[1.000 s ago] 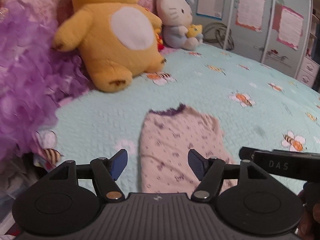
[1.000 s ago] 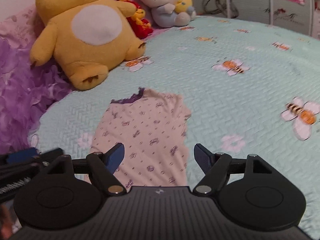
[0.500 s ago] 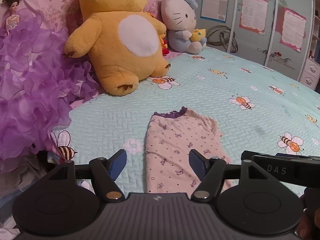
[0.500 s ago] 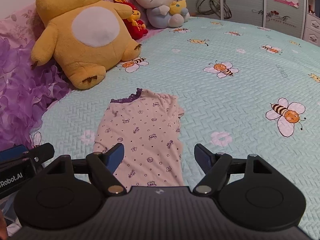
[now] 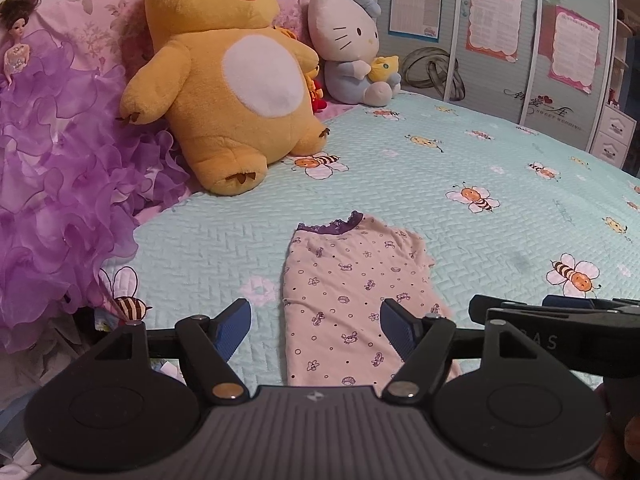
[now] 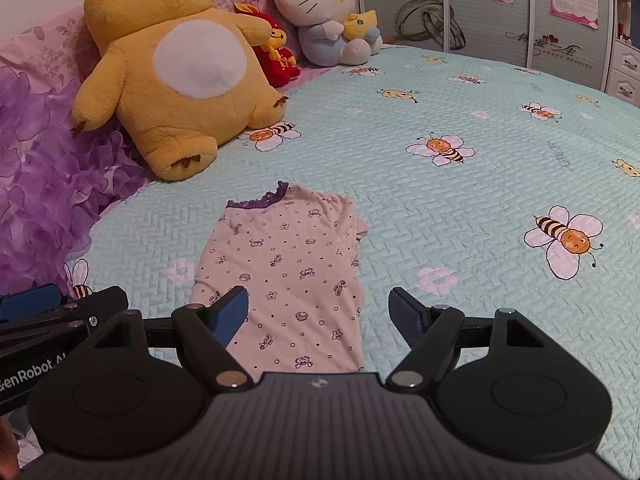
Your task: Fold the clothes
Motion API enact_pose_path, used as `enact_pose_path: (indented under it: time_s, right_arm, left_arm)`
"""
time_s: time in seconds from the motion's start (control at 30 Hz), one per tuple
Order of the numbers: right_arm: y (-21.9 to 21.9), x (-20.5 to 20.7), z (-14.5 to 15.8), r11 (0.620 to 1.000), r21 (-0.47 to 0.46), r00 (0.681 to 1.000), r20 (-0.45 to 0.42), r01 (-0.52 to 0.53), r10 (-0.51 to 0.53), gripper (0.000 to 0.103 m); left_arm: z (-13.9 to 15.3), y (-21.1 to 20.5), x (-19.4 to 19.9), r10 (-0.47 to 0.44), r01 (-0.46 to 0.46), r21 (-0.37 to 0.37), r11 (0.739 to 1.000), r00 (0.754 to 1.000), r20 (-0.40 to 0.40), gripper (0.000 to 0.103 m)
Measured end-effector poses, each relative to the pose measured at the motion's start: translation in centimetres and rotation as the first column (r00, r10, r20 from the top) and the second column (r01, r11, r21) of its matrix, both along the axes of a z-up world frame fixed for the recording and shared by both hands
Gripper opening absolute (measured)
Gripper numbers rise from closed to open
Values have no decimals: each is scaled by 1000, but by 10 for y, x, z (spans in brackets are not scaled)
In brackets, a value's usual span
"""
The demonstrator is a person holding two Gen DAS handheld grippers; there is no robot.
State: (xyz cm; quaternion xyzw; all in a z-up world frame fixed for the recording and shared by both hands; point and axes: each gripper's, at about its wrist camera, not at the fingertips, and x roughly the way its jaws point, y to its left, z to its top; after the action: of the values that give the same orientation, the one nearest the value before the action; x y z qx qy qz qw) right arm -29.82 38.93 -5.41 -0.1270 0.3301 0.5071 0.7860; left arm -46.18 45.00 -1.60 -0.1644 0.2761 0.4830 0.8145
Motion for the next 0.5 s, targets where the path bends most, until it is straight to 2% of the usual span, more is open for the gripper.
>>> enact_pose_path:
  time_s: [0.5]
  right_arm:
    - [-2, -7, 0, 1000, -4, 1000, 12, -8, 8, 77]
  left_arm:
    - [0, -3, 1, -11, 11, -2, 1000, 1000, -1, 75]
